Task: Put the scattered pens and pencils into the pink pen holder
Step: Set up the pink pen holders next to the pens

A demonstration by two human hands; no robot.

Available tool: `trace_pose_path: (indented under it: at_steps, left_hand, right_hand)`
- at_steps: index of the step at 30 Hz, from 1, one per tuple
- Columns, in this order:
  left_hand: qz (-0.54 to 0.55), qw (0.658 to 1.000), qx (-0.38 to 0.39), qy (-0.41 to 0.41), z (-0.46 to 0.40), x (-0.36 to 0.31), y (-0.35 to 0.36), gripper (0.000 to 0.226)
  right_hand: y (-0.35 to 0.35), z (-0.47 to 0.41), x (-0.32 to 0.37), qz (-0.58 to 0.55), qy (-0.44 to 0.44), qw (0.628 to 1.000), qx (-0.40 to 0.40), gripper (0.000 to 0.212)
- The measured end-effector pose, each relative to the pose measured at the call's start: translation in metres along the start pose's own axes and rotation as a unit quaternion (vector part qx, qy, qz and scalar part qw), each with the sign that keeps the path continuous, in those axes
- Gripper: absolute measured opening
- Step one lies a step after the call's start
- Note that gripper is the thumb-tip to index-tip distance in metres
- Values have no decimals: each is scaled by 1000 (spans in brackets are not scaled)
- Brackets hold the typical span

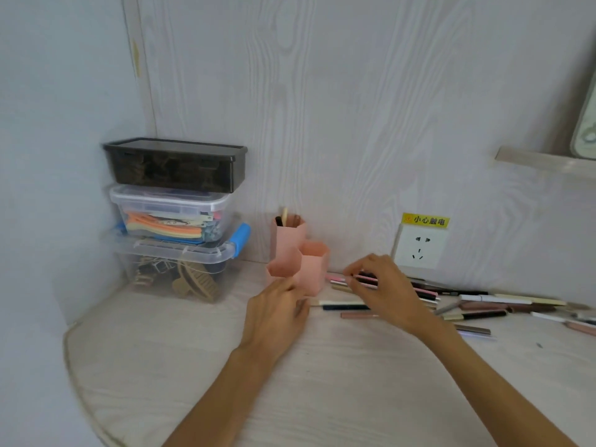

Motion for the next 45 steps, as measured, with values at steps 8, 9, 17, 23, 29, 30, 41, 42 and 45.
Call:
trace_pose_path:
  at_steps: [8, 9, 17, 23, 29, 30, 41, 42, 45]
  left_hand:
    - [-5, 999, 45, -25, 4, 5, 12, 19]
    - [4, 998, 48, -30, 4, 8, 12, 18]
    - [240, 962, -112, -64, -2, 5, -22, 12]
    - [325, 890, -320, -15, -15, -7, -88, 23]
    - [326, 839, -435, 16, -47, -22, -149, 23]
    - [314, 844, -433, 24, -54, -25, -153, 23]
    - [71, 967, -244, -19, -82, -10, -91, 17]
    - [45, 973, -225, -30, -81, -5, -84, 19]
    - [20, 986, -158, -37, -81, 7, -64, 32]
  right_hand:
    - [31, 32, -19, 27, -33, 998, 43, 27]
    - [31, 32, -19, 34, -36, 998, 35, 28]
    - [23, 33, -28, 8, -20, 999, -24, 31]
    - [35, 32, -26, 9, -50, 998, 23, 17]
    - [38, 32, -28, 3, -40, 998, 40, 21]
    - [38, 32, -28, 1, -40, 998, 40, 21]
    - [36, 32, -27, 1, -41, 999, 32, 21]
    - [36, 32, -27, 2, -42, 999, 30, 21]
    - [35, 31, -27, 8, -42, 999, 25, 22]
Point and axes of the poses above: each hand's wrist, its own z-axis away from the middle knuckle, its own y-axis out of the palm, x = y × z, the point moved 9 cm from there along -z, towards the middle knuckle, and after that the axes turned 11 degrees about z, right-handed, at the moved point
